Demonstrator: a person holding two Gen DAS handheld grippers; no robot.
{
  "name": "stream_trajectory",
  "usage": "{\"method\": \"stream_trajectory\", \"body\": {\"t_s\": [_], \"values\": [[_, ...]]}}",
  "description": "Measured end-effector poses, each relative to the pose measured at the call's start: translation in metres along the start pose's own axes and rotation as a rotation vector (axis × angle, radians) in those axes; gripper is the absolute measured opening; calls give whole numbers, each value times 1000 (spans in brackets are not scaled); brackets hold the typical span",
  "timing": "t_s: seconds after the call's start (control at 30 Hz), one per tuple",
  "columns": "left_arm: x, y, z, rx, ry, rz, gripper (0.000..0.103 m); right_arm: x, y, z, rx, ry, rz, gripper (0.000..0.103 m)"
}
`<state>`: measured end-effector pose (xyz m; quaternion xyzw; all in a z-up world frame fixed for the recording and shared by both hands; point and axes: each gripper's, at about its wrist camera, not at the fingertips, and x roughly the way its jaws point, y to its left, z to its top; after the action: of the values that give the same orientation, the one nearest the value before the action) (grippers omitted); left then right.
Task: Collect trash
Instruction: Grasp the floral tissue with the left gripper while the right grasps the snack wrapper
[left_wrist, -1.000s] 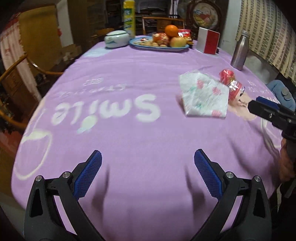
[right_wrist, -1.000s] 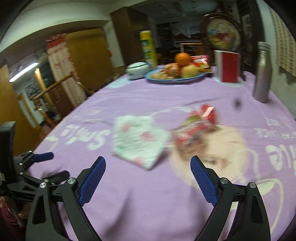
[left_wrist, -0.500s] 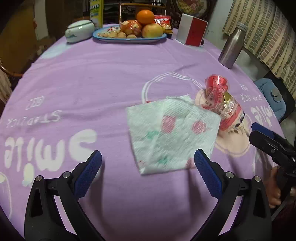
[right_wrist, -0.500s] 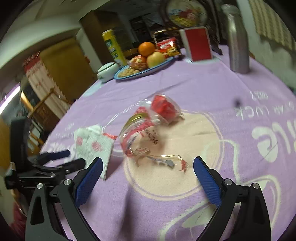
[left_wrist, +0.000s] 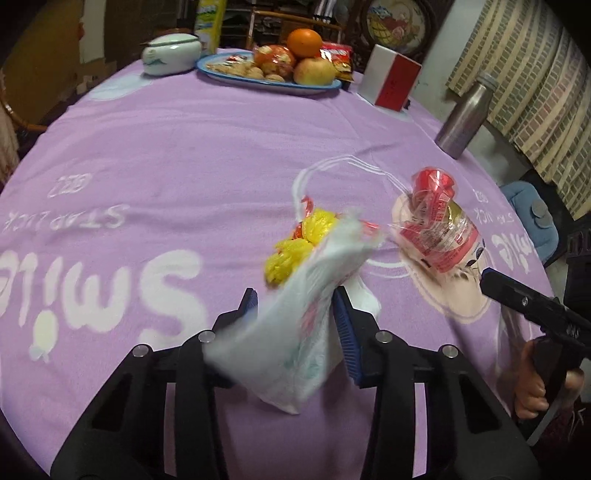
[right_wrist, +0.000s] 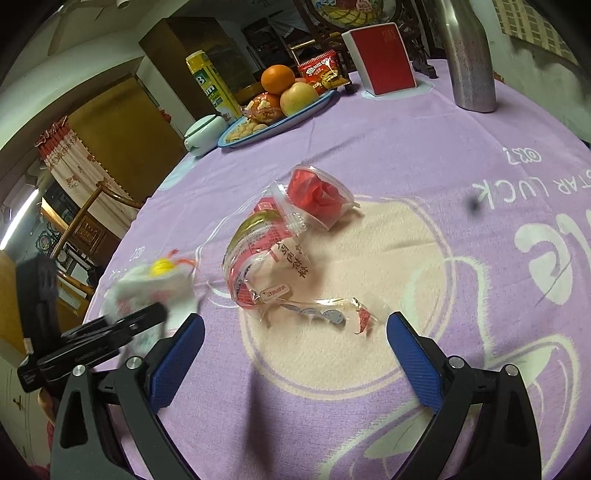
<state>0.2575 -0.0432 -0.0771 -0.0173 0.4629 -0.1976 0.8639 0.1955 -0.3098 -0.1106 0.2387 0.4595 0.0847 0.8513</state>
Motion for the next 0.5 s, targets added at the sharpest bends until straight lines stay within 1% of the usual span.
{"method": "stream_trajectory", "body": {"t_s": [0.13,0.2,0.3,0.37,0.43,0.5], "values": [[-22,24,-16,-32,-18,59,42,2,-1,0,8,11,4,97],[-29,38,-24,-68,-13,70,41,3,-1,0,10,15,7,97],[-35,54,-33,-119,-16,71,41,3,1,0,0,8,11,97],[-38,61,-35,-156,-23,49,41,1,4,0,-15,-1,12,97],[-40,63,-35,-168,-33,45,44,-1,7,-1,-36,-15,8,97],[-39,64,-35,-181,-26,38,44,-3,10,-1,-53,-28,9,97]]}}
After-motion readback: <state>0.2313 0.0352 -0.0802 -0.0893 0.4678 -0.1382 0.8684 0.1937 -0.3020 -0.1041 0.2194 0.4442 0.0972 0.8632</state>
